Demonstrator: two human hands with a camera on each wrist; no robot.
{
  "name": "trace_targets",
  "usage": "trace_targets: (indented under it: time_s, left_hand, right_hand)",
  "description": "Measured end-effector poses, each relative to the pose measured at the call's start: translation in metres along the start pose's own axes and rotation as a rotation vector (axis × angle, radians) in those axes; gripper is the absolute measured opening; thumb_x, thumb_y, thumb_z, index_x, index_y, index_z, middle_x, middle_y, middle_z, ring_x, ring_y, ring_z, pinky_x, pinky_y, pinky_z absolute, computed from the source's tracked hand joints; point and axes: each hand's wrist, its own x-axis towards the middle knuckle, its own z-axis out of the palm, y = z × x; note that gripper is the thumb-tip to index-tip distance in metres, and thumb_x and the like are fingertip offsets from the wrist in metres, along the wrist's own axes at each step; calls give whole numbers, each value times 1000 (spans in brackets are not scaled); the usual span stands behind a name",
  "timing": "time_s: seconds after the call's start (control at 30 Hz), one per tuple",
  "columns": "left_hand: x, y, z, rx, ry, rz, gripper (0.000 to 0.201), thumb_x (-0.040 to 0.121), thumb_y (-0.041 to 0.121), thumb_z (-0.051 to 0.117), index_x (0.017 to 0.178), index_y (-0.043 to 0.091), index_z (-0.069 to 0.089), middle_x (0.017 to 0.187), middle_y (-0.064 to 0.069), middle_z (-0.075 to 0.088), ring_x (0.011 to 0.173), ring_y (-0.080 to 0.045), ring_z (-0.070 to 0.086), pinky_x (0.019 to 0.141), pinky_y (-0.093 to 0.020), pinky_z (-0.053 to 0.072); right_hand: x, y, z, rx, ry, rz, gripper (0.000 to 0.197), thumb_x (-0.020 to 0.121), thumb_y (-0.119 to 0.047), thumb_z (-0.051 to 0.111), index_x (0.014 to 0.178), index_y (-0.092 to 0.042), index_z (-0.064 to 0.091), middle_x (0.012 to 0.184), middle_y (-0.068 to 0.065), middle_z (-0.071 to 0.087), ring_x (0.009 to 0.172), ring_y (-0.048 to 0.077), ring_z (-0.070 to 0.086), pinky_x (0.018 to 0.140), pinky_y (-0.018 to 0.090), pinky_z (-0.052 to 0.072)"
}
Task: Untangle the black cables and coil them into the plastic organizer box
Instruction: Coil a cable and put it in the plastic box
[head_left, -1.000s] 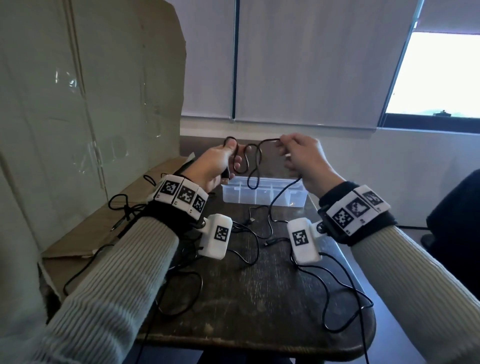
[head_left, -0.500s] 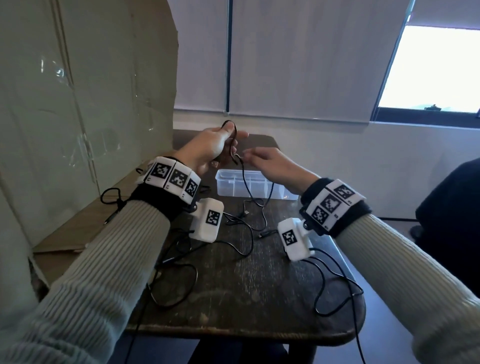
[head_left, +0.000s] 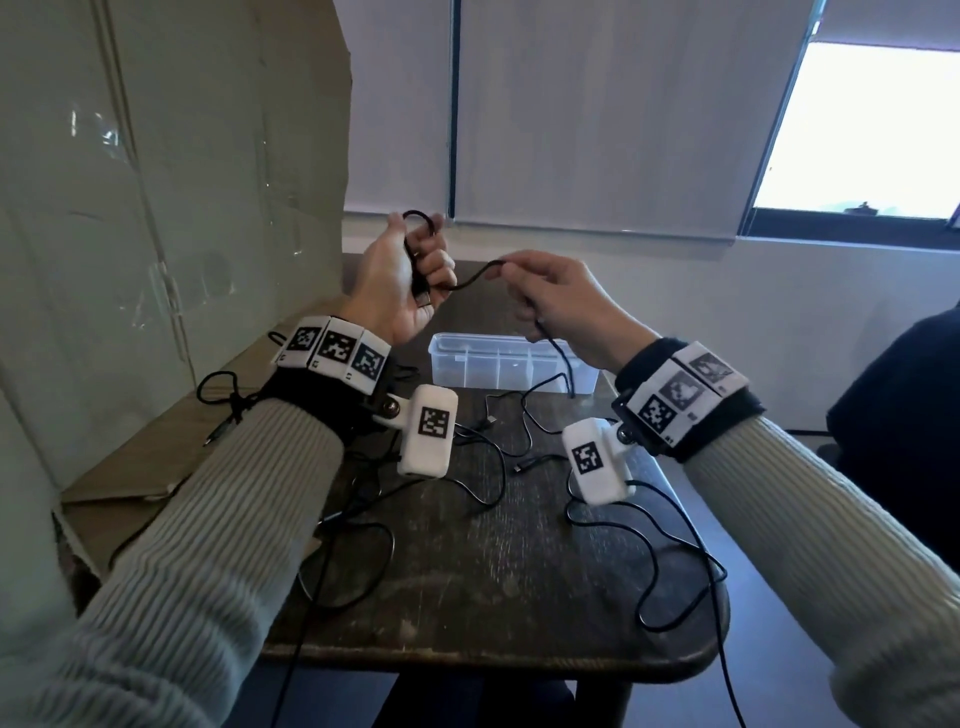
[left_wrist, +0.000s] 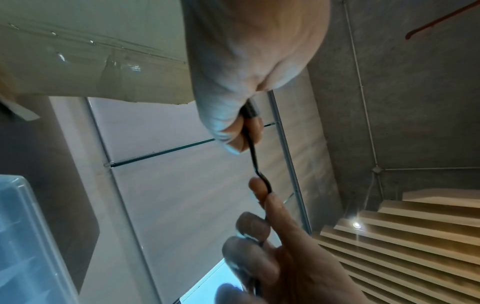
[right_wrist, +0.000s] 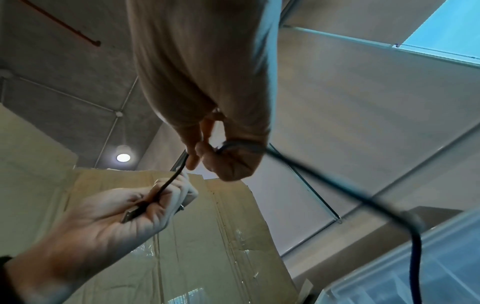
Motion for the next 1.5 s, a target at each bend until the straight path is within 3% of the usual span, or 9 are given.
trace_targets:
  time_s: [0.23,0.37,0.53,0.7,0.83,1.03,1.13,1.37,1.5]
  left_hand:
    - [5,17,-8,-69,110,62,46,100,51,29,69,23,48,53,11,39,36,-3,38,35,-12,32]
    - [-1,2,-11,631,135,184,41,102,48,24,75,24,44,63,11,39,37,-3,26,33,-11,19]
    - [-17,-9,-3,1453,-127,269,42,104,23,33,68,20,53,62,7,50,44,7,44,52,-15,34]
    - [-27,-5,1,1350,-229,9,58,103,47,22,67,12,52,55,0,36,38,-2,35,37,-13,28]
    - [-25,-7,-4,1282,-327,-81,42,99,47,38,76,16,53,49,13,31,43,-3,29,40,-15,19]
    - [-13,-6,-9,536,-142,-28,40,104,32,31,69,18,43,53,8,44,54,-6,46,56,-19,39]
    - [-8,-5,-12,352,-35,2,40,105,27,32,69,16,45,83,-5,66,82,-16,67,75,-31,56]
    - [-5,0,-7,281,-25,74,43,104,40,16,74,18,37,102,-15,71,95,-27,70,98,-56,37]
    - [-12,-12,1,452,-6,41,57,104,41,8,108,6,53,105,-13,71,88,-19,72,79,-33,54]
  right_hand:
    - [-26,-11,11,-442,-358,-58,23,97,-19,56,115,-15,71,45,-20,46,49,6,36,44,16,32]
    - [-29,-33,14,-484,-351,-144,21,96,-8,56,112,-4,70,48,-25,58,49,-5,54,50,8,40]
    - [-10,-35,10,-682,-171,-314,14,90,-21,65,91,-14,78,75,6,68,53,3,45,58,19,36]
    - [1,-30,-5,-492,88,-283,8,81,-27,75,77,-20,76,77,-4,73,77,12,69,82,36,56]
    - [5,-25,-9,-262,196,-241,9,80,-20,78,76,-18,71,71,-5,69,61,0,63,64,20,53]
    - [3,-8,-4,118,191,-85,8,94,-13,61,96,-13,69,71,0,65,45,2,45,52,20,37]
    - [0,4,7,132,166,-41,9,95,-6,57,102,-8,62,69,1,69,46,8,46,52,22,41]
    - [-9,18,22,94,78,-49,4,92,-3,61,94,-6,64,73,10,70,45,10,50,48,20,47]
    - [-7,16,36,23,110,-121,9,91,-1,61,97,-2,67,69,7,67,42,0,49,48,12,40]
